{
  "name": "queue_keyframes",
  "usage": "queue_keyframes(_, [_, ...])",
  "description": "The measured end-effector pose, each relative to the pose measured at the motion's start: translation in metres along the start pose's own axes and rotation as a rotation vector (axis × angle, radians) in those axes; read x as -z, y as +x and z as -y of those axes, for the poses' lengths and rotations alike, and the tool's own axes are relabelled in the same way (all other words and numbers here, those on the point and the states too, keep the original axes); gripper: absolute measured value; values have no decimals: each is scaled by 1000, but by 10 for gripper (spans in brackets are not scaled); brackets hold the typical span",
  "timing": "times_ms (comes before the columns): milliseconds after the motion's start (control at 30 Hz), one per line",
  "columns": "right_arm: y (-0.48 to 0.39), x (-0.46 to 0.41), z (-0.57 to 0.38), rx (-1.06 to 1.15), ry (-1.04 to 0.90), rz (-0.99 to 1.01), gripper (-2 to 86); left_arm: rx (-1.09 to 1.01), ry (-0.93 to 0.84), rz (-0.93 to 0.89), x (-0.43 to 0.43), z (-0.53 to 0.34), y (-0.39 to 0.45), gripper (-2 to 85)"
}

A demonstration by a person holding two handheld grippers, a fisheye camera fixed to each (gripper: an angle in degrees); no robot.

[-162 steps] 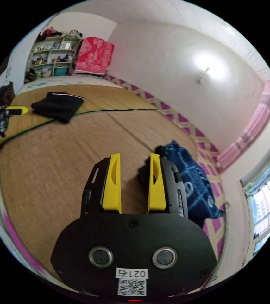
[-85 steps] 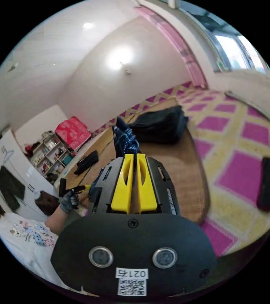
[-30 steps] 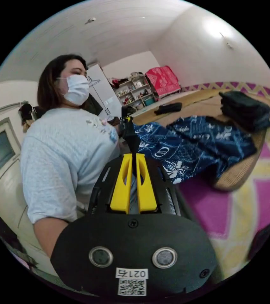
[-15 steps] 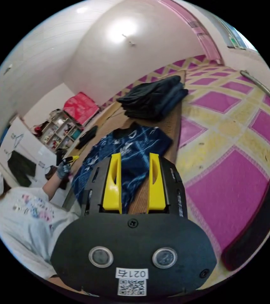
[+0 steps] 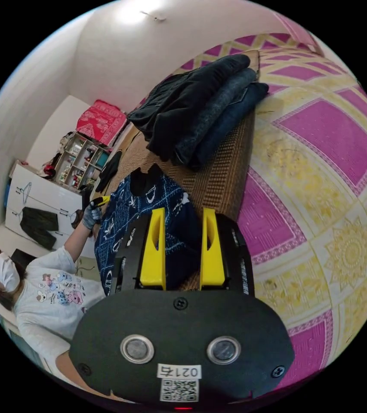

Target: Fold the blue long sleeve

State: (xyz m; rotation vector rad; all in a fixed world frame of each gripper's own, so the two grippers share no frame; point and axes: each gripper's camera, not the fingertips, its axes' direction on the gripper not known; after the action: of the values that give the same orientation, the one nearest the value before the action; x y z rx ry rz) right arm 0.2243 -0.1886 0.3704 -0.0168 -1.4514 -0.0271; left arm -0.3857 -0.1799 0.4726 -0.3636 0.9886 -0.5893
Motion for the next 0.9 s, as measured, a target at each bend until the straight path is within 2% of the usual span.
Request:
queue_keyframes(100, [4, -29, 15, 4, -38, -7, 96, 2, -29, -20, -7, 17, 1, 85])
queue_keyframes(167, [6, -57, 23, 1, -127, -40, 41, 13, -71, 21, -13, 24, 1, 54])
queue_keyframes(267, [-1, -72, 22, 34, -145, -93, 7, 1, -58, 15, -8, 30, 1, -1])
queue_keyframes(367, [-27, -82, 18, 116, -123, -209, 2, -22, -15, -11, 8, 35, 6, -8])
queue_keyframes(533, [-96, -121, 31, 300, -116, -328, 0, -113, 30, 84, 52, 46, 30, -9])
queue_keyframes(667, [-145, -175, 62, 413, -126, -345, -1, -118, 67, 171, 98, 57, 26, -10])
queue_keyframes(900, [-183, -245, 127, 451, -65, -330, 0, -79, 145, 301, 167, 100, -2, -9])
